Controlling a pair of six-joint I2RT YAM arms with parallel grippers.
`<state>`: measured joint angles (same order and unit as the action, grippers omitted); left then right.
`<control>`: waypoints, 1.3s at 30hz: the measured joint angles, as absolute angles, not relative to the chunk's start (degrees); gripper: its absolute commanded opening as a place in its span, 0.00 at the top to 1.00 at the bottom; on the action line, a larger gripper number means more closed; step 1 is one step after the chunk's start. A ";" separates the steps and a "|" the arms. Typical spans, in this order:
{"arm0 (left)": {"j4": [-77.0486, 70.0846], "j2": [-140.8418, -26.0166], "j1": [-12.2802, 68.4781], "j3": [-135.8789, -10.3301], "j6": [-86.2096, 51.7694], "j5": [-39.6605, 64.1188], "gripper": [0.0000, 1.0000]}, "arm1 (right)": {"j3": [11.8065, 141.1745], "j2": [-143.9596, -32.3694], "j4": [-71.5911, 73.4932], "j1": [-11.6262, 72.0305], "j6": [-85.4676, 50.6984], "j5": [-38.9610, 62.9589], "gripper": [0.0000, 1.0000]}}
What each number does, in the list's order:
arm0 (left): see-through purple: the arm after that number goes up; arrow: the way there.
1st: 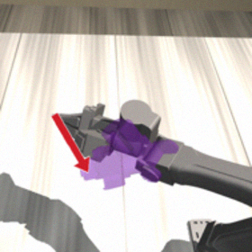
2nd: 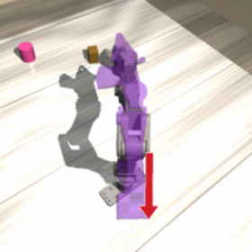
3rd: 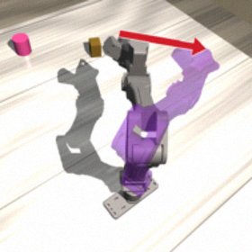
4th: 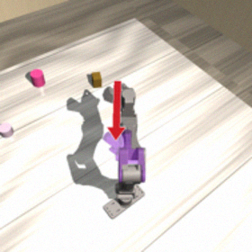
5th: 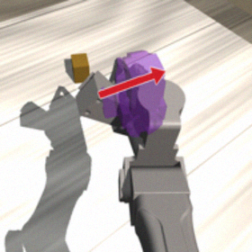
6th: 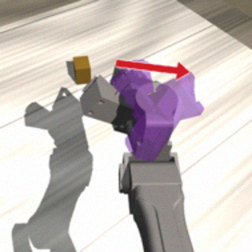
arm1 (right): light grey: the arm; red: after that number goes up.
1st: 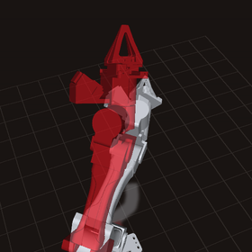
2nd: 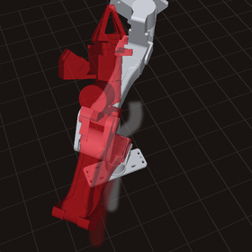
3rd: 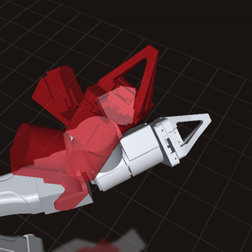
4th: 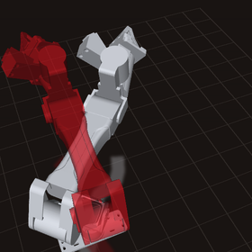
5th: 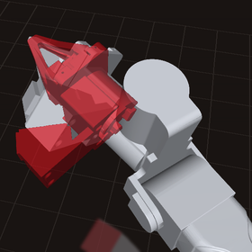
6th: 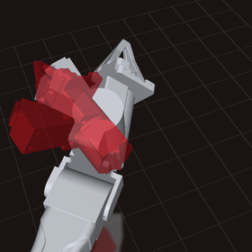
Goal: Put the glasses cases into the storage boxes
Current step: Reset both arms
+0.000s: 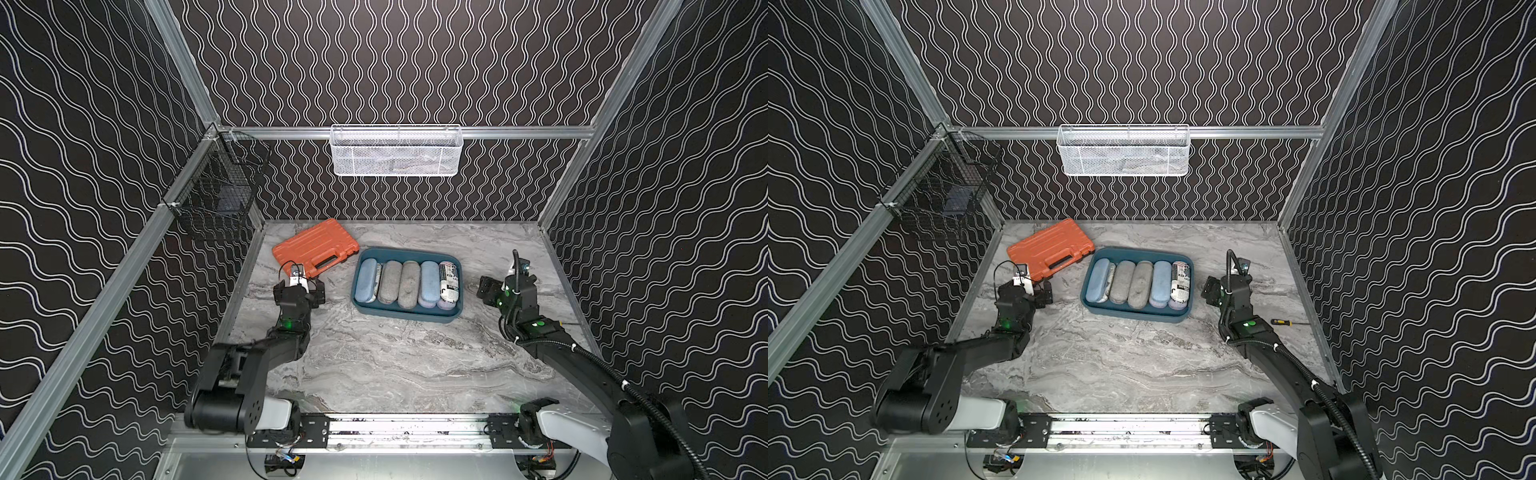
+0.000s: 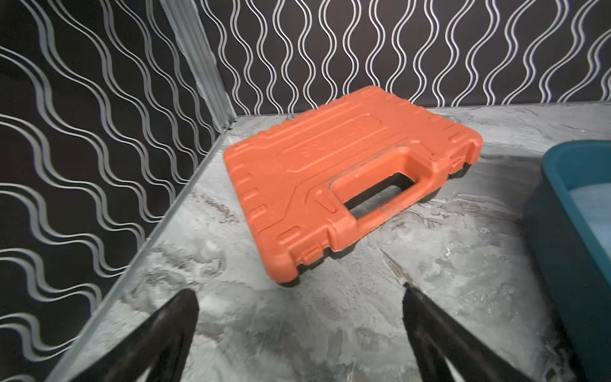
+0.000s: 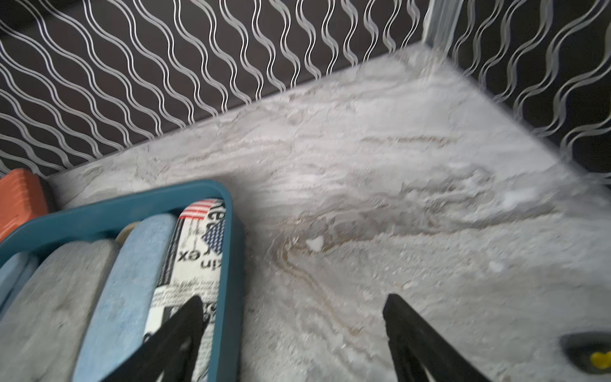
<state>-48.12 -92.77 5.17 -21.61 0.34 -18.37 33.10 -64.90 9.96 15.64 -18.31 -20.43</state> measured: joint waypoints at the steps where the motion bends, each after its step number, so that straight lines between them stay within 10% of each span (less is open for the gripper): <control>1: -48.73 -93.43 4.99 -21.52 0.36 -17.89 0.01 | 32.91 -65.41 11.68 15.57 -17.30 -21.87 0.13; 14: -57.78 -95.11 5.06 -20.21 1.63 -15.64 0.01 | 23.38 -76.99 34.20 8.97 -4.95 -34.76 0.10; 39: -59.44 -95.20 5.21 -20.18 1.65 -15.66 0.01 | 14.46 -88.03 65.43 -2.26 -2.66 -10.90 0.00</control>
